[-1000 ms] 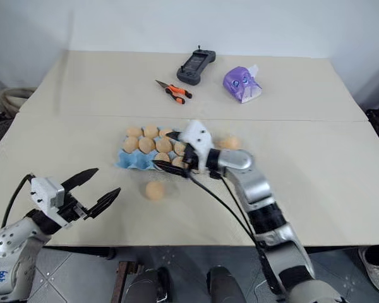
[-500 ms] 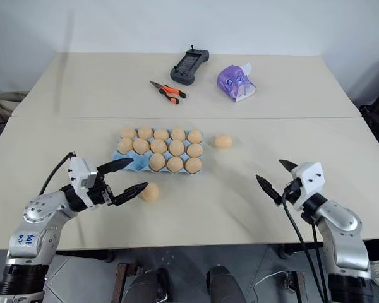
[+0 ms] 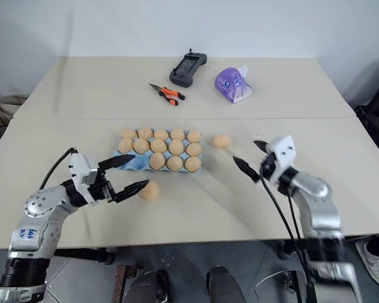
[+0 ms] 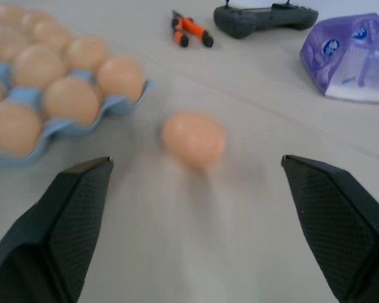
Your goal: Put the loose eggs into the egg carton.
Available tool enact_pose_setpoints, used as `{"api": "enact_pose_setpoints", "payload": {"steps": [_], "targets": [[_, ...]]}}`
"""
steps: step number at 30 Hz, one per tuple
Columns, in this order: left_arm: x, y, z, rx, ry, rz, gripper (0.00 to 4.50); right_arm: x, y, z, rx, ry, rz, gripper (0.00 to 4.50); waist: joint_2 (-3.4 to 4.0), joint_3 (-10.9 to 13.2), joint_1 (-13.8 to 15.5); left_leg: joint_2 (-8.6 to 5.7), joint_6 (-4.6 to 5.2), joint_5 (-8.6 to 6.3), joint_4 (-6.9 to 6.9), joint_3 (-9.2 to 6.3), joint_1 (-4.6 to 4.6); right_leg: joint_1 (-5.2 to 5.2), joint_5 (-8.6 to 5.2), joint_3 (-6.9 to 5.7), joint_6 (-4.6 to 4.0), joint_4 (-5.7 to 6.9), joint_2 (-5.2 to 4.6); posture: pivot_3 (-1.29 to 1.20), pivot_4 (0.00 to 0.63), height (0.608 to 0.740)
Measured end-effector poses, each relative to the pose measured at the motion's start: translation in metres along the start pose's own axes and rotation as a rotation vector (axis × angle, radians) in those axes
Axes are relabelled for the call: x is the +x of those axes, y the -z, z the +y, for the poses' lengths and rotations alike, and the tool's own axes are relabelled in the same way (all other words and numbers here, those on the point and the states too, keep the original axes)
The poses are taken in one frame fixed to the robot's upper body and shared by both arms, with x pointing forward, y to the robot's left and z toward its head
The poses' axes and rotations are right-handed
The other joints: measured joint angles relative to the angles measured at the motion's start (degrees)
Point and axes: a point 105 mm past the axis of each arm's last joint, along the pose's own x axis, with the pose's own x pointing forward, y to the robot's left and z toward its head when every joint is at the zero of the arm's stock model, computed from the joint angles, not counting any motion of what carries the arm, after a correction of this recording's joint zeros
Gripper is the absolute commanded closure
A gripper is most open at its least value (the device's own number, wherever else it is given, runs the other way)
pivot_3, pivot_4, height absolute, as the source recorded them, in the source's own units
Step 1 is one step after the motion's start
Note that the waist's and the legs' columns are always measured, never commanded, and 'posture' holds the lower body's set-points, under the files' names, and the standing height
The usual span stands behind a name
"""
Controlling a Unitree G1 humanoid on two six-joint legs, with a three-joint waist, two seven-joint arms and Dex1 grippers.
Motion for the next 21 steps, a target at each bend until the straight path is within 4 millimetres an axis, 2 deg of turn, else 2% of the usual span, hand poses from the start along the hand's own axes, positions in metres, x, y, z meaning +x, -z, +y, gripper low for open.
{"api": "enact_pose_setpoints", "payload": {"steps": [4,7,14,17,21], "targets": [[-0.001,-0.002,-0.006,0.008,0.009,-0.002,0.00,0.033,-0.002,-0.003,-0.007,-0.050,0.028,0.03,0.08,0.1,0.1,0.03,-0.07,0.05,-0.04,0.05,-0.18,-0.26,-0.20,0.04,0.04,0.03,0.12,0.00,0.150,0.740],[0.002,-0.006,-0.010,0.024,0.026,-0.009,0.00,0.050,0.001,-0.004,-0.011,-0.075,0.066,0.03,0.10,0.1,0.0,0.01,-0.06,0.04,-0.01,0.12,-0.26,-0.34,-0.23,0.10,0.08,0.03,0.10,0.00,0.150,0.740],[0.003,-0.006,-0.015,0.029,0.027,-0.009,0.00,0.061,0.025,0.001,-0.023,-0.128,0.208,0.03,0.13,0.1,-0.3,0.02,-0.06,0.05,0.30,0.14,-0.24,-0.40,-0.25,0.17,0.10,0.44,0.11,0.00,0.150,0.740],[0.003,-0.007,-0.016,0.033,0.018,-0.009,0.00,0.062,0.030,0.006,-0.017,-0.163,0.223,0.61,0.13,0.1,-0.5,0.01,-0.06,0.13,0.32,0.14,-0.18,-0.40,-0.24,0.17,0.10,0.62,0.10,0.00,0.150,0.740],[0.001,-0.005,-0.015,0.031,0.000,-0.004,0.00,0.061,0.030,0.006,-0.014,-0.156,0.205,2.02,0.13,0.1,-1.0,-0.02,-0.06,0.16,0.32,0.09,-0.17,-0.40,-0.24,0.15,0.09,0.74,0.09,0.00,0.150,0.740]]}}
